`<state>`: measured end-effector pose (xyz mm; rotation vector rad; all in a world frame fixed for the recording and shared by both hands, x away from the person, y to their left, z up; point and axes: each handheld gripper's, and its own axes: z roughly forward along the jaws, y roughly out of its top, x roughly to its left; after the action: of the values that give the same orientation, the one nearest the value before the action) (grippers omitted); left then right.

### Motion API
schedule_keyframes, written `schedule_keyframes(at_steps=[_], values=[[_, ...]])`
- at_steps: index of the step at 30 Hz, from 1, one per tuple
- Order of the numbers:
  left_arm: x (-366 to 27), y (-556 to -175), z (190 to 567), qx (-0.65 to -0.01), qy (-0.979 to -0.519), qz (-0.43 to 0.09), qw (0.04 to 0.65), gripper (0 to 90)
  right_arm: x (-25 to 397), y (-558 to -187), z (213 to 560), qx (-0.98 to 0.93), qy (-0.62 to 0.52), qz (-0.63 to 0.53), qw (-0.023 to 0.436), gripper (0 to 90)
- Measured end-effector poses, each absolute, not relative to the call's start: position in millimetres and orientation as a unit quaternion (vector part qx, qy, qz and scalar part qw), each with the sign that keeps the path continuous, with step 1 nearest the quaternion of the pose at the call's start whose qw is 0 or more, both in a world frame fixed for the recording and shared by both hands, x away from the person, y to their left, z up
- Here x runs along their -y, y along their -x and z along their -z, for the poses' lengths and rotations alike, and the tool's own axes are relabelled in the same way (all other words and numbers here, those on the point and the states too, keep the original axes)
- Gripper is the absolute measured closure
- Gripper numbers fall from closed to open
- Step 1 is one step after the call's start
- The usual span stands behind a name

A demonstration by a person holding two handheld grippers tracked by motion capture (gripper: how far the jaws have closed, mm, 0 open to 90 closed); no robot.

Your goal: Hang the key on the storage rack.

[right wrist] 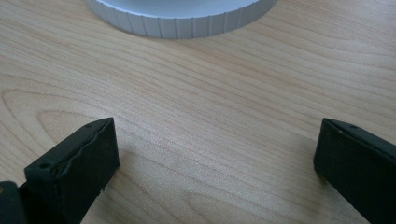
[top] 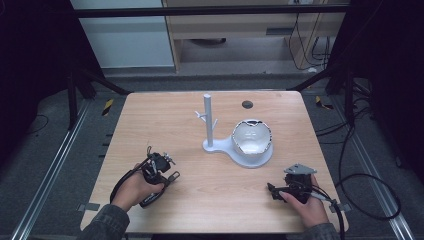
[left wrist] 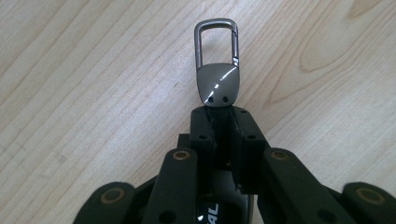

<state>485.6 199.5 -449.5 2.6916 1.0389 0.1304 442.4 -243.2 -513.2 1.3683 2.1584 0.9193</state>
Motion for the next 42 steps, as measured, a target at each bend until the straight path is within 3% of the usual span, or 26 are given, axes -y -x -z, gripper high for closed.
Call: schedule_keyframes(at_steps=[23, 42], values=[[-239, -450, 414, -0.366, -0.887, -0.105, 0.261, 80.4, 243, -442, 513, -0.776, -0.494, -0.330, 0.212, 0.5], [-228, -440, 388, -0.357, -0.854, -0.168, 0.339, 80.5, 243, -442, 513, -0.776, -0.494, -0.330, 0.212, 0.5]])
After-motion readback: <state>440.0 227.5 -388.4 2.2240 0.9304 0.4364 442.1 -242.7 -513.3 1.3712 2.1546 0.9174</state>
